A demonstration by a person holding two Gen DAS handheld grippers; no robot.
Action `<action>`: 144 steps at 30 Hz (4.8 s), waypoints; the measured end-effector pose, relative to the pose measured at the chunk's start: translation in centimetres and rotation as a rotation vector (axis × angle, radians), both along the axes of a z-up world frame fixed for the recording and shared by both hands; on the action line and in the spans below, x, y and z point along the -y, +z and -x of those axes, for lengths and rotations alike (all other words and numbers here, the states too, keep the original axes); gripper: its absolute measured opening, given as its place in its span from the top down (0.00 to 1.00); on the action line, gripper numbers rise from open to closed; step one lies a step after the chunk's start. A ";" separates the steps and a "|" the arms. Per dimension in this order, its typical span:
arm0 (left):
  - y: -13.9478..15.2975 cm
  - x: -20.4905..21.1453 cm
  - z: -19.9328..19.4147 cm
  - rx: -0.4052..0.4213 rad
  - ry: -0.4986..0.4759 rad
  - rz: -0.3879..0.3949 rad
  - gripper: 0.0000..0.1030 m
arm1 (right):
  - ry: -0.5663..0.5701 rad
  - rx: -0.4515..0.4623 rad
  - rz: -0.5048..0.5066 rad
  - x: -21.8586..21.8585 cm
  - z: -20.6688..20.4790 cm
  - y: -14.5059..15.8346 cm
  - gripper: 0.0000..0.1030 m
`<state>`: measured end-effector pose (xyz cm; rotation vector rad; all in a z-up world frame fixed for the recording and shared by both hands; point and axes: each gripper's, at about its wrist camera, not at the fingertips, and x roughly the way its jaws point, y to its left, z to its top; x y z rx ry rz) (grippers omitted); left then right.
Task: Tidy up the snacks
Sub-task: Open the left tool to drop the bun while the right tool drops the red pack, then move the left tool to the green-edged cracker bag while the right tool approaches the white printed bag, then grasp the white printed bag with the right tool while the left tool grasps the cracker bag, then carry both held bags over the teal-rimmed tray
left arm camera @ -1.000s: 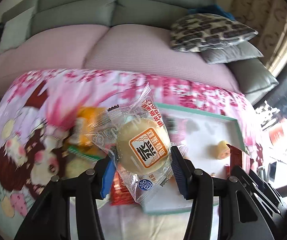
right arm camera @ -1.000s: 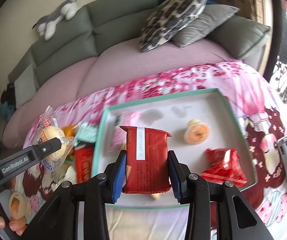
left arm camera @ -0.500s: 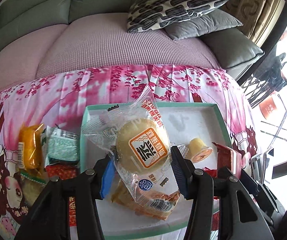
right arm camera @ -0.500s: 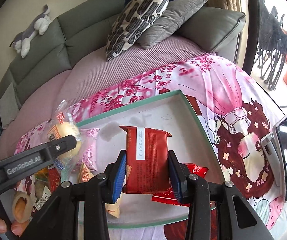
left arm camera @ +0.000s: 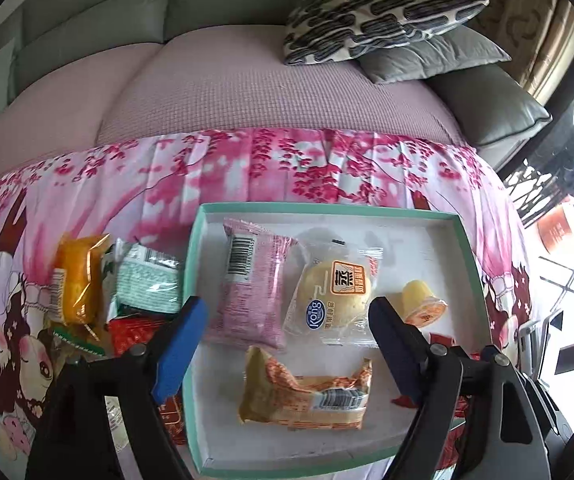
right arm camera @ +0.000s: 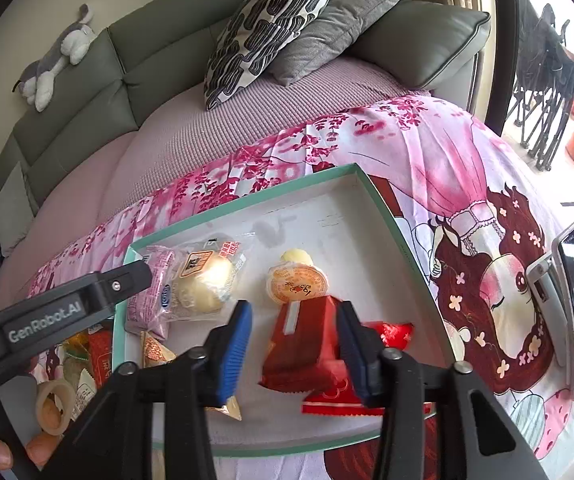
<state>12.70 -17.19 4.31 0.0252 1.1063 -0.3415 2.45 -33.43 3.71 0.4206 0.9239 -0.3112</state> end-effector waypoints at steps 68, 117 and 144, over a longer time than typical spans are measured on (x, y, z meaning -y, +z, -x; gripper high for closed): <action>-5.5 -25.2 1.0 -0.146 0.433 -0.085 0.04 | 0.560 -0.029 0.079 -23.2 -1.9 -2.6 0.28; -6.3 -26.8 0.3 -0.188 0.473 -0.002 0.04 | 0.651 -0.036 0.086 -26.8 -2.2 -2.1 0.46; -7.9 -17.2 -1.0 -0.139 0.214 -0.118 0.48 | 0.269 -0.095 0.099 -12.7 -1.6 -0.7 0.46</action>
